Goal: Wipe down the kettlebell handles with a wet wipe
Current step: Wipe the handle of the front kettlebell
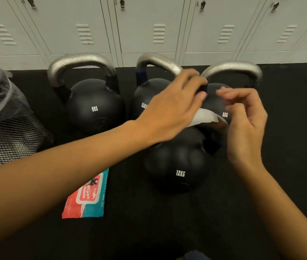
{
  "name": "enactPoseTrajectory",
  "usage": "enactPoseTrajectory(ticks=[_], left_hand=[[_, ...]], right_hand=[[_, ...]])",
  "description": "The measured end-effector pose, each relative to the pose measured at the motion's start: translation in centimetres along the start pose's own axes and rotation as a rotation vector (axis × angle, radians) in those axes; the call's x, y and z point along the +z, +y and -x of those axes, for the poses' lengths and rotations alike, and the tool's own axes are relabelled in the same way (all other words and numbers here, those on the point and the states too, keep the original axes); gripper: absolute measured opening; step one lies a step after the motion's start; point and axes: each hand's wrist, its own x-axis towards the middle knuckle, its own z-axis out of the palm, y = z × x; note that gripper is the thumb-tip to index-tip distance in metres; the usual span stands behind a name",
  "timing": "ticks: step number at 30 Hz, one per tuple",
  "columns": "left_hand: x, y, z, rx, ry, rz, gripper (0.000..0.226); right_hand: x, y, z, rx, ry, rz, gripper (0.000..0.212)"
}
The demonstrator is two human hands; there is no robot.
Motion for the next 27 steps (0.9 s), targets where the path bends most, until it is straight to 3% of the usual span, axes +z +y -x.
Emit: enactPoseTrajectory(ticks=[3, 7, 10, 15, 18, 23, 27], left_hand=[[1.3, 0.1, 0.3, 0.098, -0.131, -0.321, 0.036], [1.6, -1.9, 2.1, 0.227, -0.051, -0.433, 0.041], [1.5, -3.0, 3.3, 0.169, -0.017, -0.320, 0.040], [0.7, -3.7, 4.3, -0.158, -0.051, 0.099, 0.042], [0.4, -3.2, 3.6, -0.226, -0.089, 0.009, 0.039], [1.8, -1.1, 3.3, 0.029, -0.026, -0.304, 0.041], [1.4, -3.1, 4.6, 0.219, -0.067, -0.277, 0.044]], right_hand=[[-0.3, 1.4, -0.1, 0.173, 0.099, 0.041, 0.019], [0.0, 2.5, 0.3, 0.256, 0.037, 0.163, 0.014], [0.3, 2.8, 0.4, 0.267, 0.015, 0.226, 0.015], [0.4, 2.8, 0.4, 0.258, -0.020, 0.290, 0.029], [0.4, 2.9, 0.4, 0.261, -0.025, 0.290, 0.032], [0.4, 3.4, 0.4, 0.255, 0.005, 0.300, 0.034], [0.2, 3.5, 0.4, 0.257, -0.013, 0.271, 0.034]])
